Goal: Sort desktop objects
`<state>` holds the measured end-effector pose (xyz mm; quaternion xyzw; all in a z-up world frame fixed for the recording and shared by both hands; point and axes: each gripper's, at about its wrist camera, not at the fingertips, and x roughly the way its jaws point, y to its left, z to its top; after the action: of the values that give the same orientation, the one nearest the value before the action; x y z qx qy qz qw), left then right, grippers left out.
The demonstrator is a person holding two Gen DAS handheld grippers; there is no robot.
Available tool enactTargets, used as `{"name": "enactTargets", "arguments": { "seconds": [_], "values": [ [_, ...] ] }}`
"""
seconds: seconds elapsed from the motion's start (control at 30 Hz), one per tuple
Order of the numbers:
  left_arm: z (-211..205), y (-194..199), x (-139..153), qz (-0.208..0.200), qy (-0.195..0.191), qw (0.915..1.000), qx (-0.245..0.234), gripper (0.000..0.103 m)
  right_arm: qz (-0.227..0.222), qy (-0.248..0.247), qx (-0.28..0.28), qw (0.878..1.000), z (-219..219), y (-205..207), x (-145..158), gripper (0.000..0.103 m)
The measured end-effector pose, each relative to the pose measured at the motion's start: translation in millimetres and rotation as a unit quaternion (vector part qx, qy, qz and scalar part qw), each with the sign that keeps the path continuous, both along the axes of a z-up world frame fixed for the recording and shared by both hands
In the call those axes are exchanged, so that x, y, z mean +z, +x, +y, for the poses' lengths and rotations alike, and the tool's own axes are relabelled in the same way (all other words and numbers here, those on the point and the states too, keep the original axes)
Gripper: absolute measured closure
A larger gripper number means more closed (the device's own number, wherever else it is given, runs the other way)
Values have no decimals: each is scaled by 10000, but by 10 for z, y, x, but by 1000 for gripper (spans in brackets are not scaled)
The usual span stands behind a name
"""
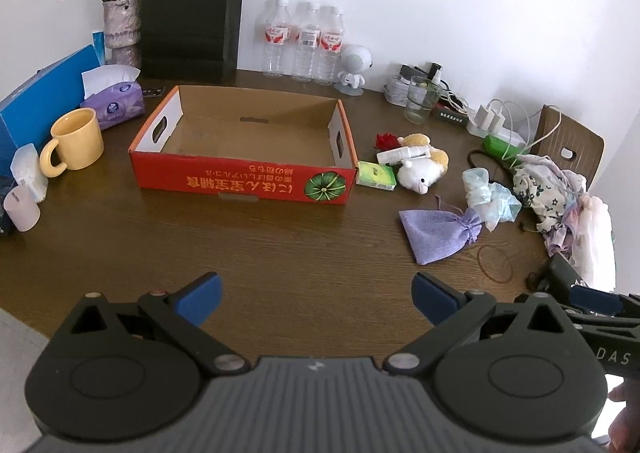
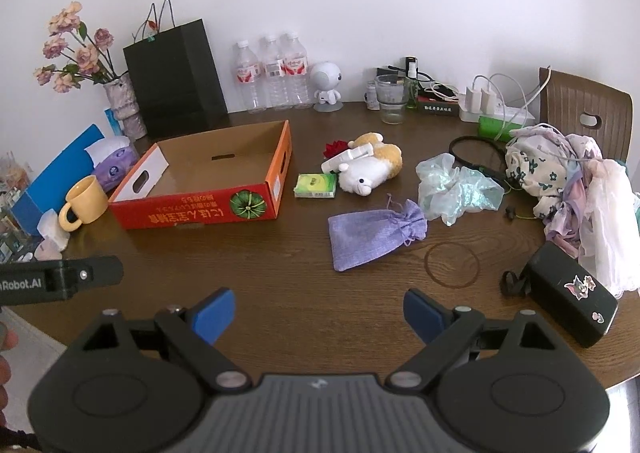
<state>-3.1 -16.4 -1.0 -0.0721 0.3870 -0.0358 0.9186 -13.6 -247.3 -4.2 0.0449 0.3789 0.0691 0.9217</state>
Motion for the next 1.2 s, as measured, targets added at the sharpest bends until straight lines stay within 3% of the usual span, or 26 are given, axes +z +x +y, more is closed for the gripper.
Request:
{"name": "enactTargets", "arguments": {
  "seconds": [1.2],
  "values": [
    [9,26,-5,42,0,10000,54,0,6,-53,36,10000,-1,21,-7,11]
  ]
}}
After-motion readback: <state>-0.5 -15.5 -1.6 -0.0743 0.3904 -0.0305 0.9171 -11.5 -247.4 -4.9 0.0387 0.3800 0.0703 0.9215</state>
